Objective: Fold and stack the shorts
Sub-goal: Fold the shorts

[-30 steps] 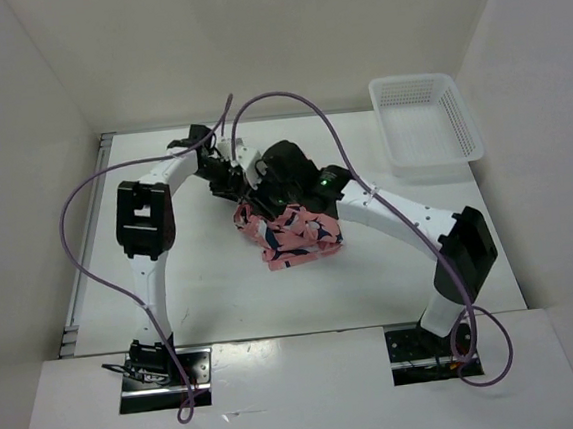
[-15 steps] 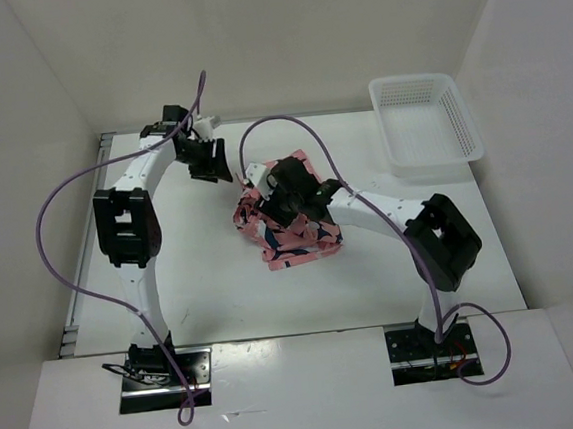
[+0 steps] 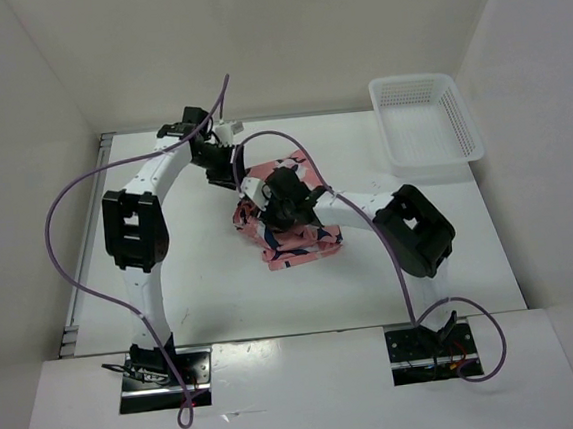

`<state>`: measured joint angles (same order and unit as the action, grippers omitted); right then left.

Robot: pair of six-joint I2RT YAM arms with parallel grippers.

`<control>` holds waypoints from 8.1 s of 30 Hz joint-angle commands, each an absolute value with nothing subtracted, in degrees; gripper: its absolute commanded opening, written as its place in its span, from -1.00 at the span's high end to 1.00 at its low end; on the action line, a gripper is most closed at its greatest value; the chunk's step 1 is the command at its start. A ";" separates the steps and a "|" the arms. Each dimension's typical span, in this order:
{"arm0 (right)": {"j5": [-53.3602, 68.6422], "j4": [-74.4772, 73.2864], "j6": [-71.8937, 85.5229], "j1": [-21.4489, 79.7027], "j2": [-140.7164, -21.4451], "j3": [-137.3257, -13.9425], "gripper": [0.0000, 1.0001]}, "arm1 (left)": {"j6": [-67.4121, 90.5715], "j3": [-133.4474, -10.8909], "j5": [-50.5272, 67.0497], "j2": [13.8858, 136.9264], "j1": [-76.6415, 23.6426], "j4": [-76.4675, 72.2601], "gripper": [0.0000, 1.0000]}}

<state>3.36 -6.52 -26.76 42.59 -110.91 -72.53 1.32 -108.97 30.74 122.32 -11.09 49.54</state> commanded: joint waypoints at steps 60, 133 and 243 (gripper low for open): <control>15.56 0.52 -26.81 47.55 -98.96 -63.90 1.00 | 0.00 -115.85 32.95 118.38 -12.30 54.48 0.16; -1.85 -17.67 -18.92 38.15 -91.94 -66.62 0.98 | 0.00 -119.20 32.77 119.20 -16.79 55.28 0.29; -13.27 -20.92 -17.11 14.78 -91.28 -94.97 0.24 | 0.00 -95.19 10.99 90.27 -16.02 40.08 -0.80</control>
